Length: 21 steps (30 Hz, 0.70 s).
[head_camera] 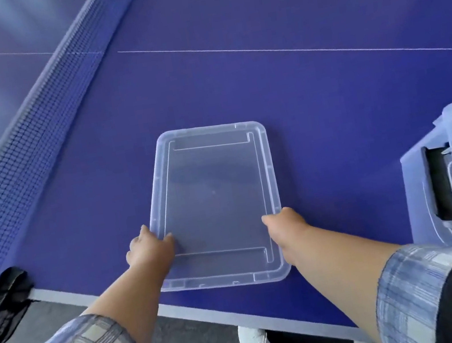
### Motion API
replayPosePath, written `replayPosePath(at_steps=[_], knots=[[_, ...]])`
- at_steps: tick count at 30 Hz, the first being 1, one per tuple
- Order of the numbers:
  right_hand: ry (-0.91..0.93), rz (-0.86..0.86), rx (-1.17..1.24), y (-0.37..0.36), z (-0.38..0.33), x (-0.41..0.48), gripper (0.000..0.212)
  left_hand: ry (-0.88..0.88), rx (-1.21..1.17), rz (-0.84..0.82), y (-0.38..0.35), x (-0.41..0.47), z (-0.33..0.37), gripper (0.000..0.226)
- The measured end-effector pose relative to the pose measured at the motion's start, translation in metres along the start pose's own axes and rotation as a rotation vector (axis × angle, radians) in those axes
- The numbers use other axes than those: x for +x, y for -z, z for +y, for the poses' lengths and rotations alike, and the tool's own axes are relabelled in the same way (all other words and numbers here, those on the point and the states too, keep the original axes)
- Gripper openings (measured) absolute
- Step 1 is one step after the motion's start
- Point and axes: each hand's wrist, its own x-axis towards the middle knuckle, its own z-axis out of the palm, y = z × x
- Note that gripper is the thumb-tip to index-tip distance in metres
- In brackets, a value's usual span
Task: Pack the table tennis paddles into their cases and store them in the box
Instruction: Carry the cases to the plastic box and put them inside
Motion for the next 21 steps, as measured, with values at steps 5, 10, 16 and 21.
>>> replayPosePath(at_steps=[5, 10, 16, 21], knots=[[0.048, 0.093, -0.048, 0.022, -0.008, -0.007, 0.046, -0.043, -0.323, 0.02, 0.015, -0.017, 0.001, 0.023], [0.161, 0.142, -0.083, 0.076, -0.034, -0.033, 0.057, -0.172, -0.549, 0.027, 0.032, -0.054, 0.031, 0.025], [0.343, 0.373, -0.238, 0.184, -0.054, -0.067, 0.053, -0.433, -0.625, -0.024, 0.05, -0.12, 0.103, 0.058], [0.334, 0.572, -0.313, 0.277, -0.022, -0.075, 0.04, -0.642, -0.445, -0.113, 0.043, -0.184, 0.171, 0.055]])
